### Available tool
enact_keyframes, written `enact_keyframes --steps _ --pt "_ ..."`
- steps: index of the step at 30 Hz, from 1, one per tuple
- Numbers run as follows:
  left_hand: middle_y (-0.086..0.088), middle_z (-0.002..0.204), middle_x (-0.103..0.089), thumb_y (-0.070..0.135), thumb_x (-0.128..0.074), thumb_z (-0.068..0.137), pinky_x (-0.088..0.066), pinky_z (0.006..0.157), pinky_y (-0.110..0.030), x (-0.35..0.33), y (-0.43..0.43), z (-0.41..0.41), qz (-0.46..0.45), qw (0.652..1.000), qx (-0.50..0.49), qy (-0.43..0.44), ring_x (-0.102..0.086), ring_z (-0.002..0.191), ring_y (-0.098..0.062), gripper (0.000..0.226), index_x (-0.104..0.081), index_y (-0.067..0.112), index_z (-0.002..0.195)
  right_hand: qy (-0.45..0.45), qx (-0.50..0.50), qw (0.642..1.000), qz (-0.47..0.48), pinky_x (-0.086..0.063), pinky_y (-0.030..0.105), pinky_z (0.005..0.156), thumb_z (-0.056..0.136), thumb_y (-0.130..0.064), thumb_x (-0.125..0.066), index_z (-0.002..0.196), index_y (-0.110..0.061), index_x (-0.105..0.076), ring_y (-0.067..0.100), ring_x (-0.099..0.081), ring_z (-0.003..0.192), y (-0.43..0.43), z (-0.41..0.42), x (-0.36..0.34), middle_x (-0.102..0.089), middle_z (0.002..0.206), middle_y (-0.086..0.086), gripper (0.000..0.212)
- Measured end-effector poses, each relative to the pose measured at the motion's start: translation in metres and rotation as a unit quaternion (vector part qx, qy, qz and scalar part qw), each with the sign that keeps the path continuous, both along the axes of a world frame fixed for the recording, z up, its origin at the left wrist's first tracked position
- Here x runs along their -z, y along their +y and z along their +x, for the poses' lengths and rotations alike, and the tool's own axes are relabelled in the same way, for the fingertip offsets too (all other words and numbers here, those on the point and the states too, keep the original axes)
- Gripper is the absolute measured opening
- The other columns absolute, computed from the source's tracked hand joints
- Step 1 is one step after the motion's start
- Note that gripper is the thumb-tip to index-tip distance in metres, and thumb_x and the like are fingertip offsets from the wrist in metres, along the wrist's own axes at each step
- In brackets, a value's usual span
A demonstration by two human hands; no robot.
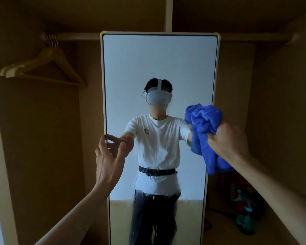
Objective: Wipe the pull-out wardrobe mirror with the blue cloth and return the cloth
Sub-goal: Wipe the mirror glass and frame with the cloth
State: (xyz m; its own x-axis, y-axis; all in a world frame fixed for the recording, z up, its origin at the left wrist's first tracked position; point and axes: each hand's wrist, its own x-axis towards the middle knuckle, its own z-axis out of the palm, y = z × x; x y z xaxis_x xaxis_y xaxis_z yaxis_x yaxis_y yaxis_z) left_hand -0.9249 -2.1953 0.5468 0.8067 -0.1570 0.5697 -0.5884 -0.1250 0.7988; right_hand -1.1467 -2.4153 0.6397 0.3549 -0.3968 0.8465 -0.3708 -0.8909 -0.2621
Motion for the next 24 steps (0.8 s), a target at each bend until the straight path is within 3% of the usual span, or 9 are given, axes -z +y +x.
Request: enact_keyframes --steps 3,6,9,11,14,17,21,24 --pt "-0.009 0.153 -0.03 0.075 -0.041 0.084 -0.045 0.1 -0.047 -0.008 -0.001 0.003 -0.007 1.0 0.006 0.007 -0.044 0.133 -0.03 0.089 -0.014 0.031 0.156 -0.005 0.009 1.0 0.024 -0.02 0.015 0.052 0.09 -0.008 -0.064 0.106 -0.008 -0.061 -0.004 -0.026 0.058 0.004 -0.002 -0.008 -0.029 0.065 -0.018 0.016" --pt "-0.008 0.151 -0.03 0.08 -0.039 0.079 -0.047 0.102 -0.05 -0.02 -0.004 0.004 -0.02 1.0 0.011 0.004 -0.045 0.132 -0.03 0.097 -0.016 0.026 0.156 -0.029 0.004 0.999 0.02 -0.024 0.011 0.054 0.09 -0.009 -0.064 0.112 0.001 -0.062 -0.007 -0.027 0.06 0.004 -0.001 -0.011 -0.03 0.068 -0.021 0.024" --pt "-0.008 0.15 -0.031 0.075 -0.044 0.081 -0.05 0.1 -0.052 -0.029 -0.008 0.004 -0.035 0.999 0.012 0.003 -0.047 0.13 -0.031 0.094 -0.019 0.024 0.155 -0.042 0.006 0.999 0.027 -0.039 0.011 0.048 0.089 -0.01 -0.064 0.106 0.003 -0.063 -0.004 -0.026 0.058 0.006 0.006 -0.007 -0.031 0.065 -0.017 0.022" --pt "-0.008 0.151 -0.031 0.072 -0.045 0.083 -0.049 0.099 -0.05 -0.031 -0.009 0.007 -0.039 0.999 0.013 0.0 -0.046 0.131 -0.032 0.091 -0.017 0.024 0.155 -0.033 0.029 0.999 0.023 -0.039 0.012 0.056 0.089 -0.014 -0.064 0.11 0.002 -0.062 -0.004 -0.023 0.059 0.003 0.012 -0.003 -0.041 0.072 -0.008 0.026" --pt "-0.008 0.154 -0.029 0.069 -0.044 0.086 -0.047 0.102 -0.052 -0.029 -0.013 0.009 -0.043 0.999 0.012 -0.004 -0.044 0.133 -0.032 0.089 -0.013 0.025 0.156 -0.034 0.041 0.999 0.011 -0.034 0.036 0.074 0.088 -0.017 -0.064 0.122 0.0 -0.055 0.009 -0.016 0.057 -0.003 0.021 0.002 -0.048 0.089 0.004 0.039" --pt "-0.008 0.154 -0.031 0.069 -0.044 0.085 -0.046 0.102 -0.053 -0.026 -0.017 0.009 -0.047 0.999 -0.002 -0.001 -0.045 0.132 -0.031 0.09 -0.01 0.027 0.156 -0.05 0.009 0.999 -0.01 -0.021 0.032 0.09 0.087 -0.015 -0.064 0.126 0.0 -0.052 0.003 -0.023 0.084 -0.007 0.026 0.006 -0.062 0.1 0.02 0.043" --pt "-0.01 0.15 -0.036 0.067 -0.043 0.085 -0.047 0.101 -0.053 -0.024 -0.02 0.008 -0.062 0.998 -0.006 0.001 -0.049 0.125 -0.03 0.087 -0.012 0.028 0.156 -0.086 -0.004 0.996 -0.035 -0.019 0.029 0.089 0.084 -0.013 -0.064 0.129 -0.002 -0.051 -0.001 -0.014 0.103 -0.004 0.033 0.012 -0.059 0.114 0.025 0.047" --pt "-0.011 0.148 -0.039 0.067 -0.042 0.085 -0.046 0.102 -0.052 -0.024 -0.021 0.008 -0.071 0.997 -0.002 0.002 -0.049 0.125 -0.029 0.086 -0.014 0.028 0.157 -0.076 -0.125 0.989 -0.032 -0.029 0.025 0.074 0.085 -0.015 -0.056 0.103 -0.001 -0.06 0.005 -0.032 0.086 0.009 0.038 0.001 -0.058 0.09 0.016 0.023"
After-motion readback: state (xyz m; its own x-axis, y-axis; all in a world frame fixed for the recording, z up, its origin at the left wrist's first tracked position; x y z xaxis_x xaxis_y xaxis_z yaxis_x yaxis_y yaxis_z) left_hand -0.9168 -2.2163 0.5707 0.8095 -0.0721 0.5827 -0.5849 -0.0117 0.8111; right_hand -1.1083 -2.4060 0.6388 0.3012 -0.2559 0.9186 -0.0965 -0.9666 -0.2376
